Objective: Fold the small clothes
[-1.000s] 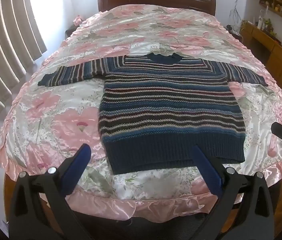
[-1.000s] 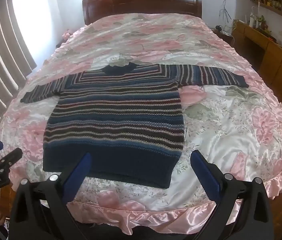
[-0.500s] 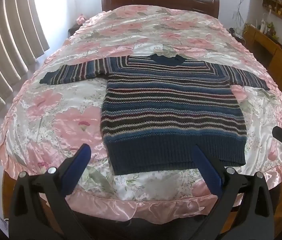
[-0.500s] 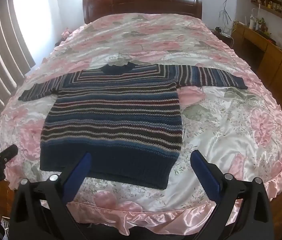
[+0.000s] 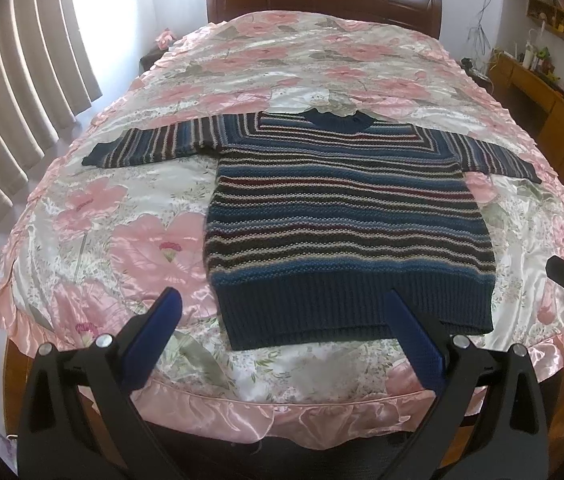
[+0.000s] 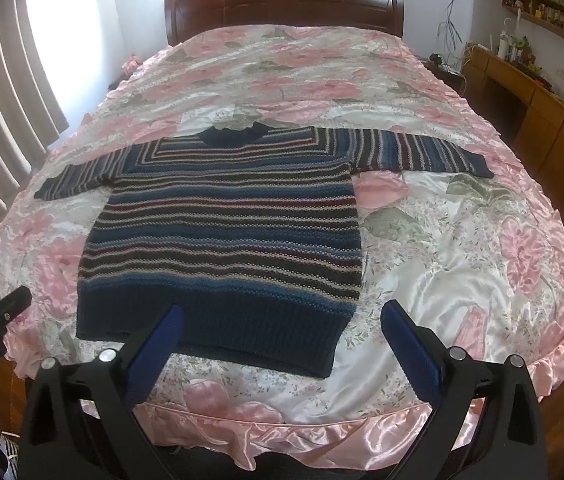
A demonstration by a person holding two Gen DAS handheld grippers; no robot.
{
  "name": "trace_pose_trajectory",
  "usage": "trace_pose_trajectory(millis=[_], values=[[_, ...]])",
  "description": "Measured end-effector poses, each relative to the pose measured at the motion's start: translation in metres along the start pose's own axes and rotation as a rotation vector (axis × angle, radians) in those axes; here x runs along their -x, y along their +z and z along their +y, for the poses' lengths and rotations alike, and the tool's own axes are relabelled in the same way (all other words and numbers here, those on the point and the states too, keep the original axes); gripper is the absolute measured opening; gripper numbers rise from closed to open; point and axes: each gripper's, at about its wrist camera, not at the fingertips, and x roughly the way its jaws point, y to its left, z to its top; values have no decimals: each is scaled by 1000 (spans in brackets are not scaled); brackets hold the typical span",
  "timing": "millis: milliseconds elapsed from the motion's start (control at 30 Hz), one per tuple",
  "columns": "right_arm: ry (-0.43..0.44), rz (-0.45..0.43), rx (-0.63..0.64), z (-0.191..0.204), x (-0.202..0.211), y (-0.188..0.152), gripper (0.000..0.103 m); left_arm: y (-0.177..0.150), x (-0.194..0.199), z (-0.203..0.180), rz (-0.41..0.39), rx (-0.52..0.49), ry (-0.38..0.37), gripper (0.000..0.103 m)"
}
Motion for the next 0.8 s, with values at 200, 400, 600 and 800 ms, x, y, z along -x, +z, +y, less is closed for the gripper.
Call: trace_pose_trajectory(millis=[200,400,600,800], values=[[-1,1,2,0,0,-1,99,0,-2,3,2,4,2,100],[-2,2,0,1,-1,-1,99,0,-2,2,3,4,0,100],[0,-1,-2,1,-1,-1,99,0,-2,3,2,3,2,100],[-2,0,-1,2,-2,1,99,-1,-3,4,2,4,4,100]])
